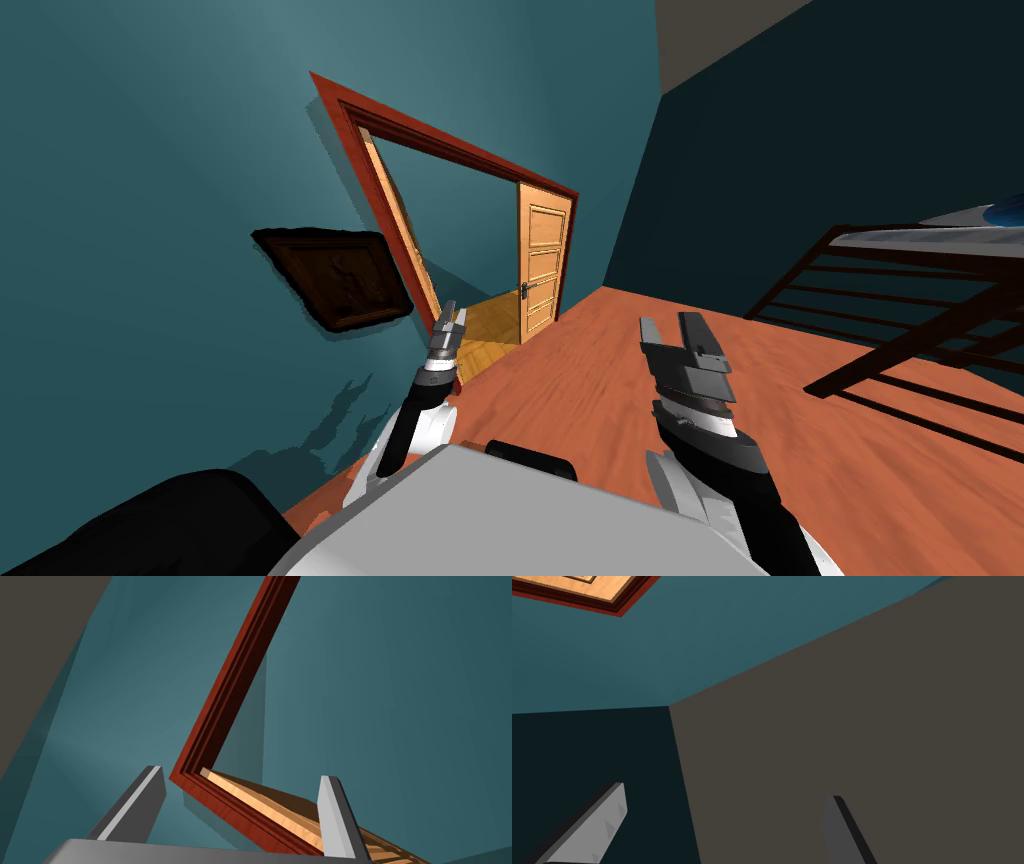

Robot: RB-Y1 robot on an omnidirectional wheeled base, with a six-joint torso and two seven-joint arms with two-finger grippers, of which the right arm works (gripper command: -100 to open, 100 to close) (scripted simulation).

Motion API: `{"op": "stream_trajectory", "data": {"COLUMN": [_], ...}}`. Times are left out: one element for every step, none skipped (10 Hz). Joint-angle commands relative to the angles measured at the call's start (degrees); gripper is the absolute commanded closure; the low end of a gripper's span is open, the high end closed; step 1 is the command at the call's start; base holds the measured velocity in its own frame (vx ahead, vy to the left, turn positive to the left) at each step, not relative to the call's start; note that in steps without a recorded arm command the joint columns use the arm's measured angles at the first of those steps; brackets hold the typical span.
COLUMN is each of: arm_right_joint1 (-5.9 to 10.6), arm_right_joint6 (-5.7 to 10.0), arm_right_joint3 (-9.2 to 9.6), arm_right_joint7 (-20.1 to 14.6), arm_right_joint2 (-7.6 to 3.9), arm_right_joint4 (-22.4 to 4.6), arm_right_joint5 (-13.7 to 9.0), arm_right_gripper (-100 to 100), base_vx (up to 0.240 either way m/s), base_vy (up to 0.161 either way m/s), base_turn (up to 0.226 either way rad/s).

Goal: Push the door open

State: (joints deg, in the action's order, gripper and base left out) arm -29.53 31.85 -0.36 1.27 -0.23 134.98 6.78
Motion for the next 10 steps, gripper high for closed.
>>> {"op": "stream_trajectory", "data": {"arm_right_joint1": [1.09, 1.64, 2.48, 3.26, 4.07, 4.87, 5.85, 6.86, 7.36, 7.87], "arm_right_joint6": [-0.26, -0.39, -0.59, -0.78, -0.97, -1.16, -1.39, -1.63, -1.75, -1.87], "arm_right_joint3": [1.33, 2.01, 3.03, 3.98, 4.96, 5.94, 7.14, 8.37, 8.98, 9.6], "arm_right_joint7": [-0.4, -0.7, -1.0, -1.3, -1.6, -1.9, -2.3, -2.7, -2.9, -3.1], "arm_right_joint2": [-0.57, -0.83, -1.21, -1.51, -1.81, -2.11, -2.41, -2.72, -2.87, -3.02], "arm_right_joint4": [-1.5, -2.3, -3.5, -4.7, -5.8, -6.9, -8.3, -9.8, -10.5, -11.2], "arm_right_joint5": [-0.2, -0.3, -0.4, -0.5, -0.7, -0.8, -1.0, -1.1, -1.2, -1.3], "arm_right_gripper": [-100, -100, -100, -100, -100, -100, -100, -100, -100, -100], "base_vx": [0.217, 0.198, 0.188, 0.208, 0.19, 0.191, 0.185, 0.176, 0.17, 0.126], "base_vy": [0.018, -0.027, -0.051, -0.055, -0.045, -0.036, -0.031, -0.007, 0.008, -0.009], "base_turn": [-0.059, -0.035, -0.043, -0.047, -0.047, -0.04, -0.053, -0.065, -0.039, -0.028]}}
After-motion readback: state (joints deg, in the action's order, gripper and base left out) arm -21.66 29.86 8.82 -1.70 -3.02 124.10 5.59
